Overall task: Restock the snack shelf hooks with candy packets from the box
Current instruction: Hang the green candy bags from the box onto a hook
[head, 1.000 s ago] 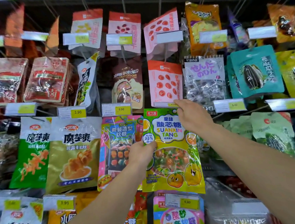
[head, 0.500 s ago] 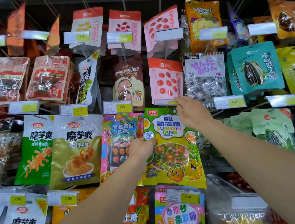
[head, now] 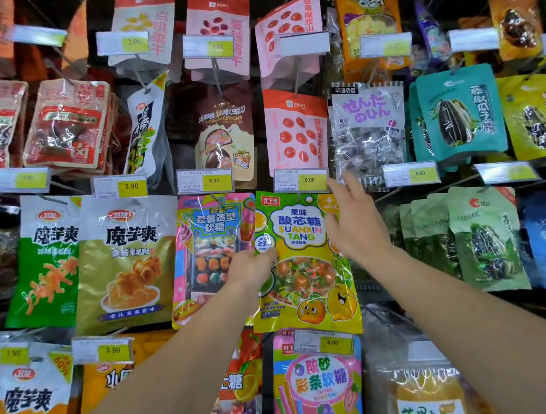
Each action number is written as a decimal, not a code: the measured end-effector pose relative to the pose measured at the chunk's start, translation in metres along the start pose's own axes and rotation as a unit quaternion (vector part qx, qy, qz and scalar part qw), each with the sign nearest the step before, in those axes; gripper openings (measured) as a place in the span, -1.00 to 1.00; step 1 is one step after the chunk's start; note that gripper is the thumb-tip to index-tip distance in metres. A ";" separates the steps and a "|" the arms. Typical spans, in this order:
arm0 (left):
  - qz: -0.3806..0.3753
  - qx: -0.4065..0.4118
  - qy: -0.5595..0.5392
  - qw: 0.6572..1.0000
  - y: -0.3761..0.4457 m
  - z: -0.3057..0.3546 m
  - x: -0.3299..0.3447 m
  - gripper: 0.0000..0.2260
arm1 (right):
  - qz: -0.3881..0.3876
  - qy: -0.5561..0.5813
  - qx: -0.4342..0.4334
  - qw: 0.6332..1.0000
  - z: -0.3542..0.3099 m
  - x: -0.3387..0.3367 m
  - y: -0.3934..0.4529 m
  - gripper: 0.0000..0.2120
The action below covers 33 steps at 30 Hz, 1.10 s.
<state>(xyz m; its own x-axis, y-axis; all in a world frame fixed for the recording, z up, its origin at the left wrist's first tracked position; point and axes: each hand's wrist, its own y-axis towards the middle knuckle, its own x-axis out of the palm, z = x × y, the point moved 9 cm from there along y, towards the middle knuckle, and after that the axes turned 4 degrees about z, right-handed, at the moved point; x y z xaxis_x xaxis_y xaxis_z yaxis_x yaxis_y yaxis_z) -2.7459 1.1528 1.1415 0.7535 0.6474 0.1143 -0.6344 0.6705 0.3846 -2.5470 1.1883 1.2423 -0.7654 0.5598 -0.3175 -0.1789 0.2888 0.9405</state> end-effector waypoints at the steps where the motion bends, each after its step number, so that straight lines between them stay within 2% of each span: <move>1: -0.004 -0.005 -0.008 1.000 0.000 -0.003 0.001 -0.38 | -0.008 0.007 0.015 1.000 0.007 0.005 -0.010 -0.42; 4: -0.011 -0.012 -0.028 0.999 0.001 -0.012 0.004 -0.37 | -0.033 0.057 0.054 0.996 0.027 0.024 -0.040 -0.42; 7: 0.002 -0.015 -0.026 1.000 0.002 -0.016 0.004 -0.45 | -0.079 0.153 0.136 0.976 0.043 0.043 -0.065 -0.38; 8: 0.001 -0.018 -0.022 1.000 0.000 -0.018 0.005 -0.53 | -0.093 0.180 0.157 0.967 0.046 0.049 -0.072 -0.37; 10: 0.008 -0.005 -0.007 1.000 -0.002 -0.019 0.002 -0.83 | -0.118 0.207 0.174 0.955 0.050 0.058 -0.081 -0.38; 12: 0.017 0.031 0.033 0.999 -0.002 -0.021 -0.003 -0.68 | -0.143 0.214 0.186 0.948 0.053 0.061 -0.089 -0.39; 13: 0.021 0.067 0.081 0.994 -0.004 -0.020 -0.006 -0.70 | -0.154 0.213 0.191 0.946 0.055 0.063 -0.093 -0.39; 15: 0.002 0.125 0.195 0.973 -0.012 -0.017 -0.007 -0.78 | -0.167 0.205 0.186 0.946 0.056 0.066 -0.099 -0.38; 17: -0.012 0.155 0.276 0.949 -0.020 -0.017 -0.010 -0.63 | -0.177 0.193 0.176 0.949 0.055 0.069 -0.105 -0.36; 20: 0.009 0.203 0.322 0.925 -0.025 -0.014 -0.019 -0.37 | -0.166 0.197 0.177 0.950 0.054 0.073 -0.108 -0.35; 22: 0.008 0.227 0.334 0.915 -0.027 -0.011 -0.020 -0.42 | -0.155 0.177 0.170 0.957 0.052 0.074 -0.106 -0.34; 25: 0.008 0.227 0.355 0.907 -0.018 -0.004 -0.017 -0.56 | -0.141 0.148 0.162 0.965 0.047 0.075 -0.098 -0.38; 29: -0.021 0.190 0.373 0.908 -0.003 0.003 -0.013 -0.57 | -0.148 0.084 0.160 0.972 0.047 0.075 -0.084 -0.45; 33: -0.071 0.146 0.379 0.911 -0.001 -0.009 -0.010 -0.48 | -0.167 0.035 0.179 0.969 0.048 0.077 -0.085 -0.44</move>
<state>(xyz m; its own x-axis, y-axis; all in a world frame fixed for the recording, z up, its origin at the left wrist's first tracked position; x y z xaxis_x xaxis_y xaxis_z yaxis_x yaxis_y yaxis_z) -2.7543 1.1492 1.1315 0.4179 0.6999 -0.5792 -0.3825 0.7139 0.5866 -2.5615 1.2439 1.1319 -0.7436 0.3382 -0.5768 -0.2072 0.7036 0.6797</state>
